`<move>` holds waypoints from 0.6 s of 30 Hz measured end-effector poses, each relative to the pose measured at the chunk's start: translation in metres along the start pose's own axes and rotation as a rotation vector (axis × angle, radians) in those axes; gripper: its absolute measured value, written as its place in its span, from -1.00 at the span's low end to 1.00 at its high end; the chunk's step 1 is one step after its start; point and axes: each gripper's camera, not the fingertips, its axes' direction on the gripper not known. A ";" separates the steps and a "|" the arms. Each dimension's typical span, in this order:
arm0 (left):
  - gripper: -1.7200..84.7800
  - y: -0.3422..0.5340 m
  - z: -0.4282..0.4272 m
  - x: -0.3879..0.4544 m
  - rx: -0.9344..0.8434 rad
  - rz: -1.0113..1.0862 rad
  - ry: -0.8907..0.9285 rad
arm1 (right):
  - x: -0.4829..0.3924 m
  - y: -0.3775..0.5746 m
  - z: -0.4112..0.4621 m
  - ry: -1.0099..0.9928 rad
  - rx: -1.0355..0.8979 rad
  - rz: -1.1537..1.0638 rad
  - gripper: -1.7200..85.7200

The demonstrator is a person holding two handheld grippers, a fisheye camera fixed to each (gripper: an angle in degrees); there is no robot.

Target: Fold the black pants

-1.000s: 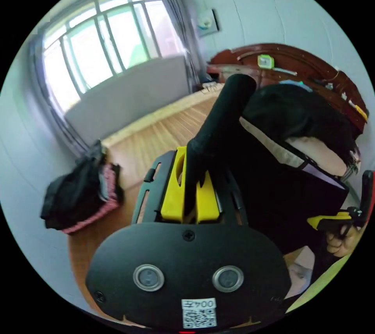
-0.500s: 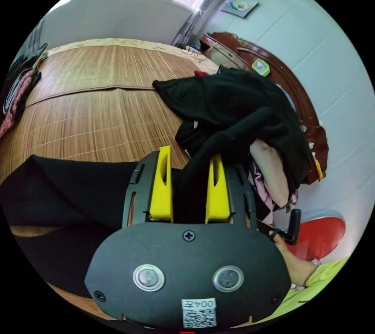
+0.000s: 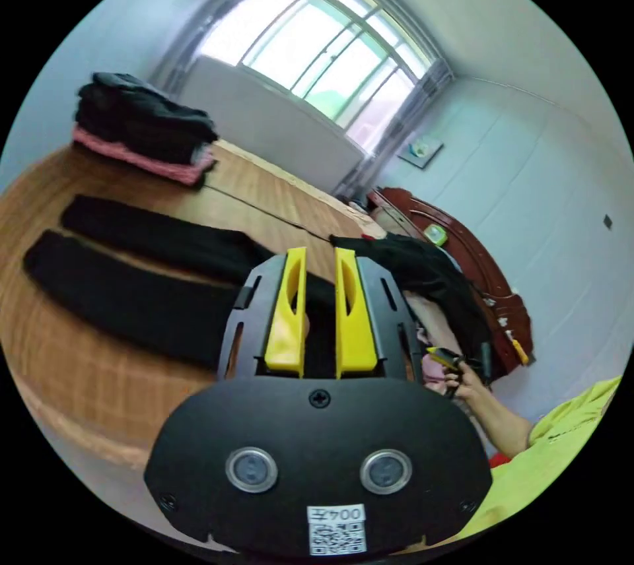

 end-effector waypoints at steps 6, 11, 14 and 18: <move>-0.89 0.052 -0.091 -0.043 0.000 -0.039 -0.344 | -0.096 0.057 -0.024 0.121 0.062 -0.420 -0.95; -0.89 0.066 -0.086 -0.036 -0.038 0.032 -0.464 | -0.175 0.100 -0.014 0.242 0.056 -0.726 -0.87; -0.87 0.064 -0.072 -0.030 -0.052 0.045 -0.472 | -0.199 0.110 0.007 0.311 0.000 -0.790 -0.82; -0.82 0.051 -0.044 -0.028 -0.104 0.058 -0.458 | -0.223 0.122 0.046 0.302 -0.086 -0.847 -0.79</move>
